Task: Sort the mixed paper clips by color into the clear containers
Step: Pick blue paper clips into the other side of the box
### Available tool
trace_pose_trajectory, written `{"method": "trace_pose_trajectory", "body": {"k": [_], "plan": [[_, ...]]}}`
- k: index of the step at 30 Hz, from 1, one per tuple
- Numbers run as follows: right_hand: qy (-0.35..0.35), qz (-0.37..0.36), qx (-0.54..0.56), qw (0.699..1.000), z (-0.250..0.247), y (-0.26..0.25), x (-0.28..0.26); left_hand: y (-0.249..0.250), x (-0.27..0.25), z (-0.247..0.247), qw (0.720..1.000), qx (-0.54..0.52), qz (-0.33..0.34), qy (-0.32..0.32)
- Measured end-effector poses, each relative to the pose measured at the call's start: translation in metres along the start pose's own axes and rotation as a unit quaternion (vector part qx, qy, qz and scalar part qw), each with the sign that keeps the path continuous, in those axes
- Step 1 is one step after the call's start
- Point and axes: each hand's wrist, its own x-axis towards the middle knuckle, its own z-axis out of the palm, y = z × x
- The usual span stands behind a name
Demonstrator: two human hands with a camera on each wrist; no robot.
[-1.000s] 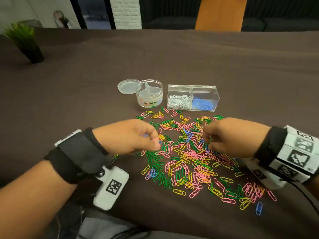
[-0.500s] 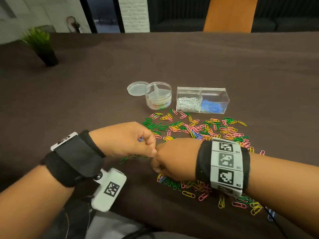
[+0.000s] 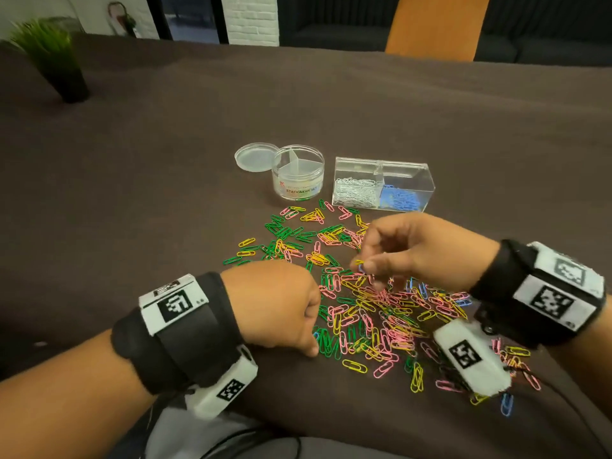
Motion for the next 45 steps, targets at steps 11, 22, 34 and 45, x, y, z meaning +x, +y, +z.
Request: {"method": "trace_pose_trajectory", "body": {"k": [11,22,34,45], "plan": [[0.067,0.064,0.204,0.975,-0.035,0.027,-0.016,-0.018,-0.001,-0.010,0.961,-0.276,0.006,-0.031],[-0.004,0.177,0.071,0.982,-0.048,0.044,-0.018,-0.028,0.029,-0.026,0.641,-0.765,-0.039,-0.048],[-0.048,0.180,0.200,0.962,-0.063,0.056,-0.015,-0.018,0.084,-0.056,0.551,-0.829,-0.083,-0.047],[0.026,0.076,-0.283,0.956,-0.042,0.033,-0.017,0.037,0.174,-0.124,0.884,-0.439,-0.001,0.161]]}}
